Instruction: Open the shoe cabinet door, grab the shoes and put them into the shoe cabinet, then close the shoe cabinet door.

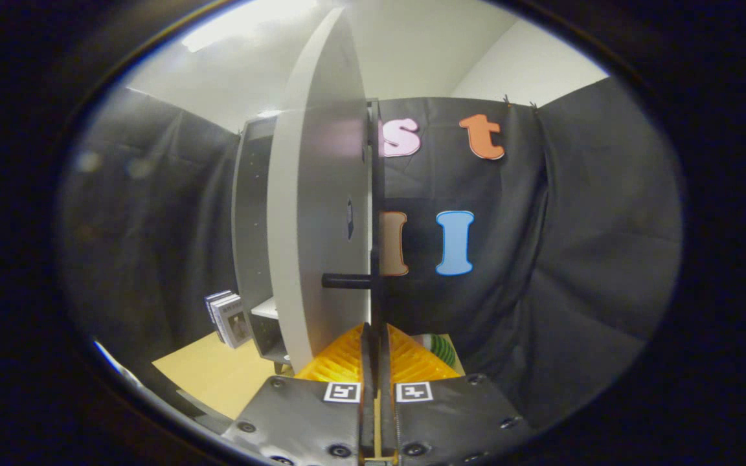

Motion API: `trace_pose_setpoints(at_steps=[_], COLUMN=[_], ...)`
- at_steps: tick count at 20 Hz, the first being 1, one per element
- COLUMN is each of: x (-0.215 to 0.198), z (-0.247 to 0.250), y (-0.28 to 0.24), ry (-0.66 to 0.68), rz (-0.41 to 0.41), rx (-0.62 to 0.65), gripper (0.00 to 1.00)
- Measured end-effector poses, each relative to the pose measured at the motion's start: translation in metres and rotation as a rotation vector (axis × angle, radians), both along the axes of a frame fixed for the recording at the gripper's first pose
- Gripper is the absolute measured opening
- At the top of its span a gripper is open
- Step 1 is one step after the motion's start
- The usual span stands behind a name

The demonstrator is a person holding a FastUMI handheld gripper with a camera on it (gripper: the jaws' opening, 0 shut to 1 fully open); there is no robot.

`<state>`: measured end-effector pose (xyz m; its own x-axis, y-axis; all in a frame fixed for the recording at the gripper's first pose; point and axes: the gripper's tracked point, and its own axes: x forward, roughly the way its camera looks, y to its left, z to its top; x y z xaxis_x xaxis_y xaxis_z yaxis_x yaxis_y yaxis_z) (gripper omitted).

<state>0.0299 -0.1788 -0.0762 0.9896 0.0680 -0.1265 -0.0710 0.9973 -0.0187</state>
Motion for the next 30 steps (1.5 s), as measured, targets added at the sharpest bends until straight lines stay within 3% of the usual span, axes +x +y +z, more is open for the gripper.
trace_pose_setpoints(at_steps=[10,18,19,23,30], x=[-0.059,-0.071,-0.067,-0.049,-0.024], z=[0.023,-0.012,-0.023,-0.082,-0.229], y=[0.012,0.105,0.120,0.178,0.223], ry=[-0.067,-0.071,-0.062,0.012,0.217], rz=[-0.115,-0.140,-0.142,-0.137,-0.167], rx=[-0.033,-0.004,0.008,0.055,0.097], gripper=[0.05,0.05,0.05,0.23,0.26])
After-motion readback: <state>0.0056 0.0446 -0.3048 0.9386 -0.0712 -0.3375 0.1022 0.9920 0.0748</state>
